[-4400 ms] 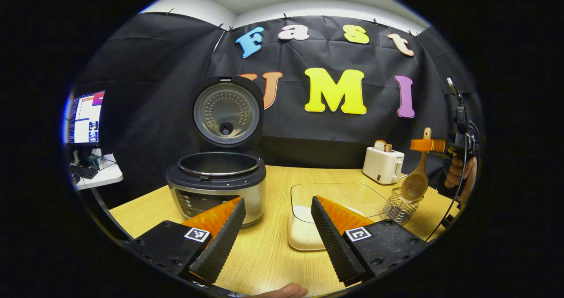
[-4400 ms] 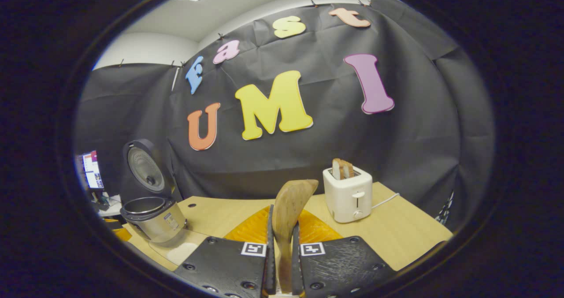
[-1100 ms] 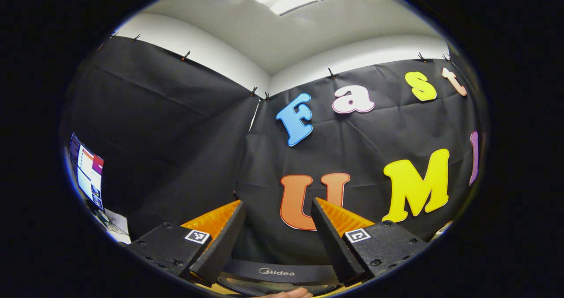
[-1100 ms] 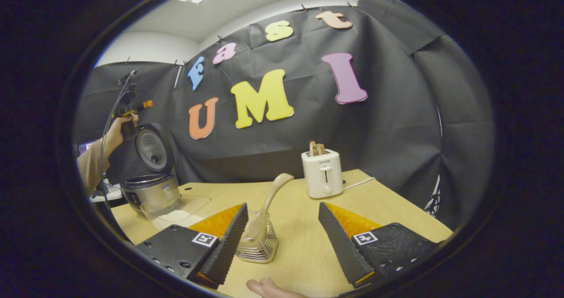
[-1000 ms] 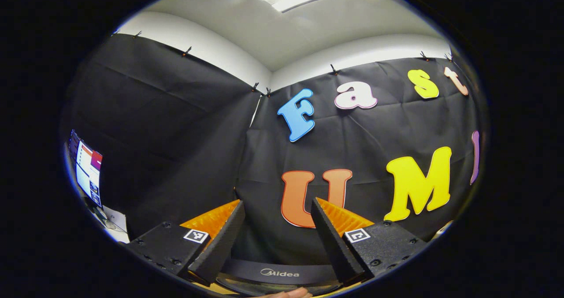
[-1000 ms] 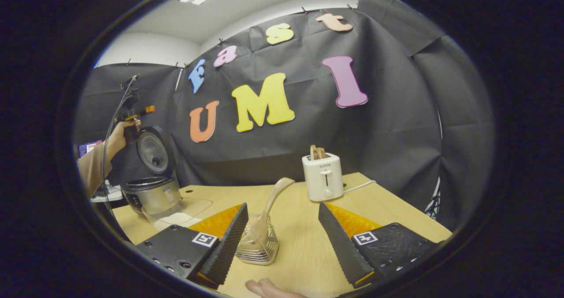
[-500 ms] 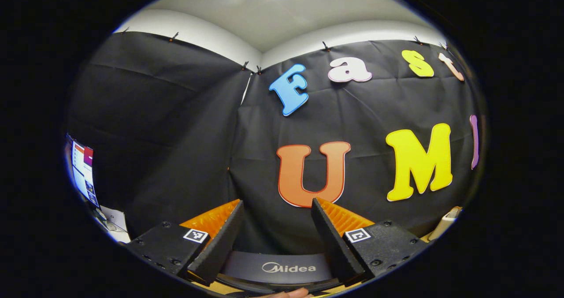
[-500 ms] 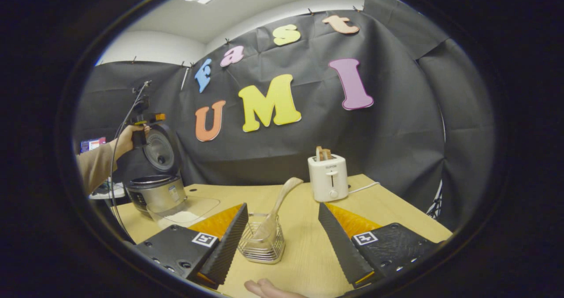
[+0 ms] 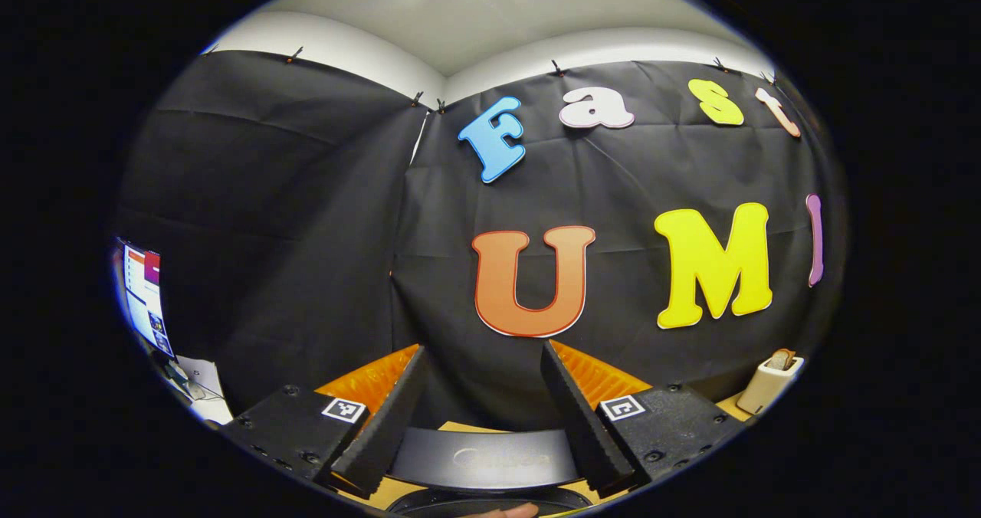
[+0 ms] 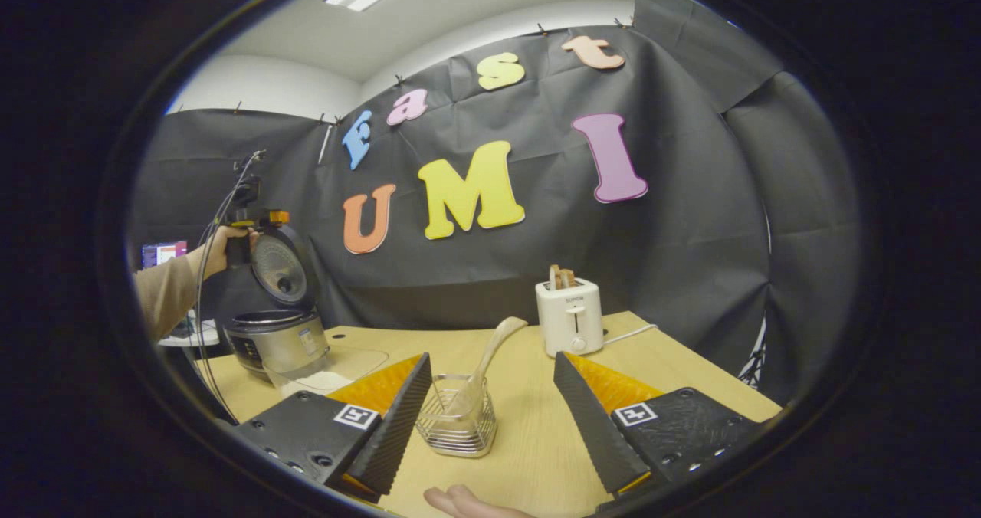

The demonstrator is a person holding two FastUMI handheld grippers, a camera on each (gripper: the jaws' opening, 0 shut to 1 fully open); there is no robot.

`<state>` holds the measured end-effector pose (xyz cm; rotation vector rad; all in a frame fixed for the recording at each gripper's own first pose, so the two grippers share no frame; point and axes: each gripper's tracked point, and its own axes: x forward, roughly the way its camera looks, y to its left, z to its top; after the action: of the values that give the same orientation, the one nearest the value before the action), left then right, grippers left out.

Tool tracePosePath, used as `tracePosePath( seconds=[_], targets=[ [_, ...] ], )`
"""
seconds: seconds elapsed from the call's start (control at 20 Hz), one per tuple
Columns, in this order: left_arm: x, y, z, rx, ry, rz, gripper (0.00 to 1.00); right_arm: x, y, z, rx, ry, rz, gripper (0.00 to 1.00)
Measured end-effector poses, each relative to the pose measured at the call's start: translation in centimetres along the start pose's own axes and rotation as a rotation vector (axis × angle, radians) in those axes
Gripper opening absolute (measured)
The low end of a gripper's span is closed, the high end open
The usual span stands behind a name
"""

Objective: Close the left gripper, press the button to open the rice cooker; take a wooden spoon from the chopstick holder with the right hand, scoop a spoonful of rice and pour it into the rice cooker, then put the wooden spoon back into the chopstick holder.

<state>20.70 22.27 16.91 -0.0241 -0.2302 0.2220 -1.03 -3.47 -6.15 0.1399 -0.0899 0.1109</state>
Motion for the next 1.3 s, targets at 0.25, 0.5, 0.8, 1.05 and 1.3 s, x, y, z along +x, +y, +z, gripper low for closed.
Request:
tracePosePath(
  seconds=[0.25, 0.5, 0.8, 1.05, 1.3],
  targets=[
    [-3.6, -0.1, -1.2, 0.005, 0.020, -0.017, 0.94, -0.6, 0.4, -0.1, 0.004, 0.002, 0.011, 0.95],
    [-7.5, -0.2, -3.5, 0.010, 0.070, -0.051, 0.94, -0.8, 0.8, 0.0, 0.001, -0.004, 0.022, 1.00],
    [-11.1, -0.6, -6.6, 0.022, 0.127, -0.084, 0.93, -0.6, 1.1, -0.2, 0.005, 0.003, 0.029, 0.95],
    [-13.8, -0.7, -9.8, 0.023, 0.162, -0.091, 0.94, -0.4, 1.4, -0.9, 0.009, 0.024, 0.032, 0.91],
    [-16.2, -0.9, -13.9, 0.029, 0.258, -0.104, 0.94, -0.4, 2.1, -1.1, -0.012, 0.030, 0.036, 1.00]
  ],
)
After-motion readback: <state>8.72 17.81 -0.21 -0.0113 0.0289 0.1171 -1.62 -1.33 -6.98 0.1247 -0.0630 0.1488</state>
